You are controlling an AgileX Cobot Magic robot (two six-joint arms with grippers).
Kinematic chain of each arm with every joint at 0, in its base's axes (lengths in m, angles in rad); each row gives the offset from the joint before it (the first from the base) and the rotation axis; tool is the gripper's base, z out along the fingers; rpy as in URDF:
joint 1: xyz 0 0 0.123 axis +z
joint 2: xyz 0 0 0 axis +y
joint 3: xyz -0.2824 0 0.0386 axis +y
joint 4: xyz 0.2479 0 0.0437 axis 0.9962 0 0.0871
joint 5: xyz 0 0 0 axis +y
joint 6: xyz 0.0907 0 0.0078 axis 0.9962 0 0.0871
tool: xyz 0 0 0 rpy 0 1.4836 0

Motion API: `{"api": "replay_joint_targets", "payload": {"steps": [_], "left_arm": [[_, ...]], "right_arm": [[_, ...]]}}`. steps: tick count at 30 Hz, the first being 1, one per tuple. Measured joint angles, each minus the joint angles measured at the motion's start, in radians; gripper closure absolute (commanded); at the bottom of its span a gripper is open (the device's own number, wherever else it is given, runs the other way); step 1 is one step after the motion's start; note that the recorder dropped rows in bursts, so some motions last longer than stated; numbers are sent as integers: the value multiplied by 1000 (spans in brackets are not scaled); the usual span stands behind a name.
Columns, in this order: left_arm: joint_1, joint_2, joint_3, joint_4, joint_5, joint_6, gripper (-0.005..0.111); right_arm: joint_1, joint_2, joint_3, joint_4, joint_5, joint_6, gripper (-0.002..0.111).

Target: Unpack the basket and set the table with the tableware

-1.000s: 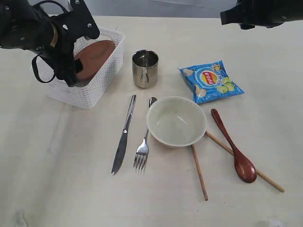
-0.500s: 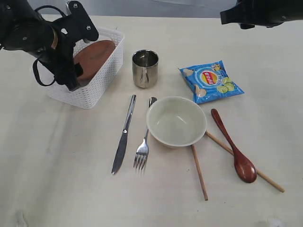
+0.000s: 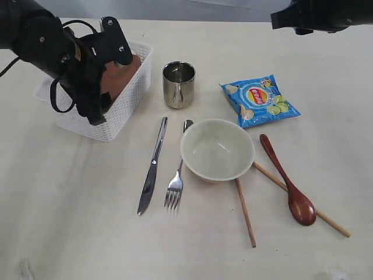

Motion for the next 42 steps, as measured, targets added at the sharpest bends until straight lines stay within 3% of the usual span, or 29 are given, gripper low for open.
{"api": "replay_joint_targets", "payload": {"steps": [12,24,29,33,42], "left_arm": [[0,34,-37,-42,42,59,35],[0,106,-39,-42,-176,64,38],[4,107,-39,-42,-180,64,68],[11,113,-39,-42,-178,66,106],[13,107,-39,-38,-167,67,107]], "right_arm": [[0,0,0,0,-1,0,59],[0,0,0,0,-3,0,59],[0,0,0,0,-2,0,59],[0,0,0,0,-7,0,59],[0,0,0,0,-9,0,59]]}}
